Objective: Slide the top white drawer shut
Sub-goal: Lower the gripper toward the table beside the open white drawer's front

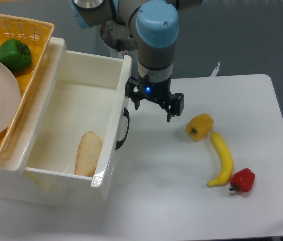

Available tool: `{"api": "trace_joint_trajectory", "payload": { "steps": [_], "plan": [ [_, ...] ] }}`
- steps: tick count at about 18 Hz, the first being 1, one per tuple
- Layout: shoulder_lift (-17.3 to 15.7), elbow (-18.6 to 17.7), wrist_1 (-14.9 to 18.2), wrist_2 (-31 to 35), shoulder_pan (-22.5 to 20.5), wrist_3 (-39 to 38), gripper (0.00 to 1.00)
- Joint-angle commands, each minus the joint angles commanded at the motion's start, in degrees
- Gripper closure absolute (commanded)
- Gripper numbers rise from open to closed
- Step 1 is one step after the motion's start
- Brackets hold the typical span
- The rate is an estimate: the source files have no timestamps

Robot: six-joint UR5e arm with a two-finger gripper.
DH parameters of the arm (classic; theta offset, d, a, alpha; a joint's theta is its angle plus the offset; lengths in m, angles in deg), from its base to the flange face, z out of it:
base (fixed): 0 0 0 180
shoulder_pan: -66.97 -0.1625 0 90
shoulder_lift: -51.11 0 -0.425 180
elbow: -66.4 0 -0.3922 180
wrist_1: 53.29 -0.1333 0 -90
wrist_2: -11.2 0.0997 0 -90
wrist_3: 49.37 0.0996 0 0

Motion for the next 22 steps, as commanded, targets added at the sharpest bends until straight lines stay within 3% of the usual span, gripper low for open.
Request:
{"api": "trace_joint_trajectory", "payload": {
  "steps": [14, 18, 22],
  "plan": [
    [4.1, -2.6, -4.7, 0.9, -1.0, -1.0, 0.00],
    [4.9, -4.4, -8.4, 0.7, -1.4, -1.3, 0.00],
    [6.5, -4.6, -8.7, 1.0, -1.4, -1.4, 0.00]
  ]
}}
